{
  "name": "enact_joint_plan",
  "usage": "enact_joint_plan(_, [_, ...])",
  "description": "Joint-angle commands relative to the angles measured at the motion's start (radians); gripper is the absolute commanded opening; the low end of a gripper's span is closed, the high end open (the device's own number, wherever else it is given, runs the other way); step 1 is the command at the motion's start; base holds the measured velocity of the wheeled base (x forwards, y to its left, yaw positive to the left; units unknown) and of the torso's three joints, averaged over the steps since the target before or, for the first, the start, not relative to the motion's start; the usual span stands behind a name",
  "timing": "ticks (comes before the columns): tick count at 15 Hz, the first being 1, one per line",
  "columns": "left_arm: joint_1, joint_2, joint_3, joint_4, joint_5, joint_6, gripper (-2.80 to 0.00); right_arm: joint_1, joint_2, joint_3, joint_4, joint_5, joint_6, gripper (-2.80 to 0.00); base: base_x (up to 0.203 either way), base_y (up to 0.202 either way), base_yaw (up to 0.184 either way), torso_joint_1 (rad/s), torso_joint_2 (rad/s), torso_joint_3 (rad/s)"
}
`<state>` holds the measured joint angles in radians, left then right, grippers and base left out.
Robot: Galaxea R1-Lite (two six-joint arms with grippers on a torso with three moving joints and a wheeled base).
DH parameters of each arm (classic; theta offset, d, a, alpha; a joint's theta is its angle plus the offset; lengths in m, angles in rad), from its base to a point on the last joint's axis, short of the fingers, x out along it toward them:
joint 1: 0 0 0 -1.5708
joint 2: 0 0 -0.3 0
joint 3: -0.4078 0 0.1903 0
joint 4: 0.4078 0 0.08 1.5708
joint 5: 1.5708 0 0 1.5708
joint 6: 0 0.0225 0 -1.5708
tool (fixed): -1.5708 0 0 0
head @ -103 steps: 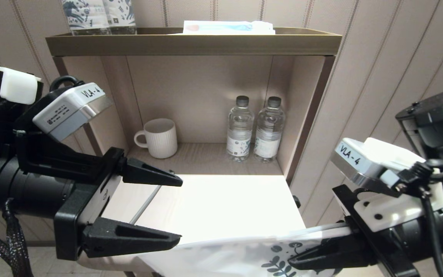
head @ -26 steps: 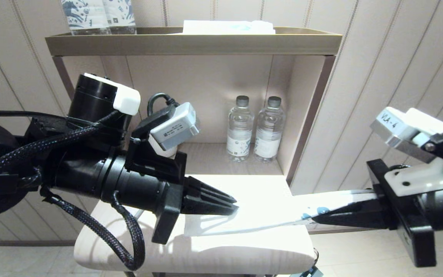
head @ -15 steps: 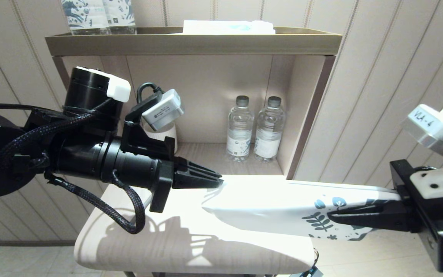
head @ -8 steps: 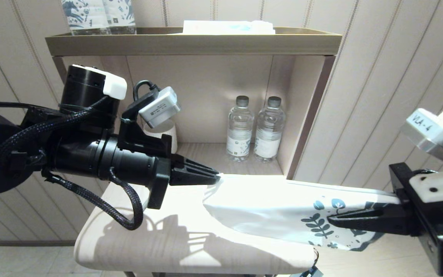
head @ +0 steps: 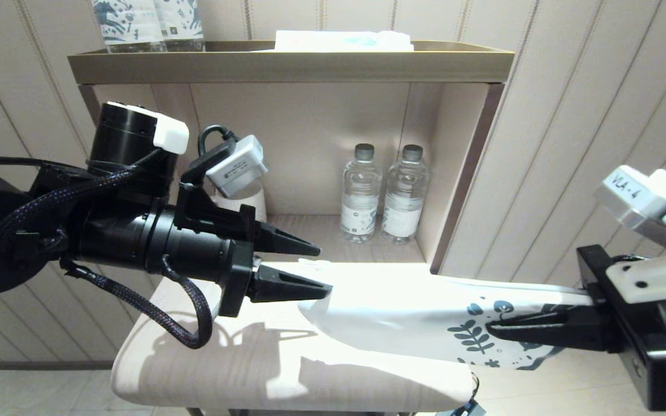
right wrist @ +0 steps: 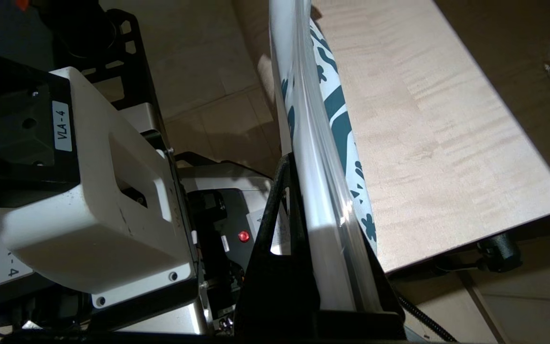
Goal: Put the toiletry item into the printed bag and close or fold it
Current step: Open the storage bag, then pick up a toothbrush
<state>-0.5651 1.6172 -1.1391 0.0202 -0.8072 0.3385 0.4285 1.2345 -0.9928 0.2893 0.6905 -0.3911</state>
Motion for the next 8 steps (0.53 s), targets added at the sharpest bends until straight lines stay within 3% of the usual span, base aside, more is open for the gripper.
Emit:
enact_joint_plan(1, [0.001, -0.007, 0.003, 0.001, -0.007, 0.0, 0.0, -0.004, 0.003, 0.003, -0.001, 0.008, -0.002, -2.8, 0.0, 0.0, 0.0, 0.0, 0.0, 0.0])
enact_joint_plan(8, [0.025, -0.003, 0.042, -0.032, -0.041, -0.006, 0.0, -0.005, -0.018, 0.002, -0.001, 0.049, 0.017, -2.8, 0.0, 0.0, 0.0, 0.0, 0.0, 0.0])
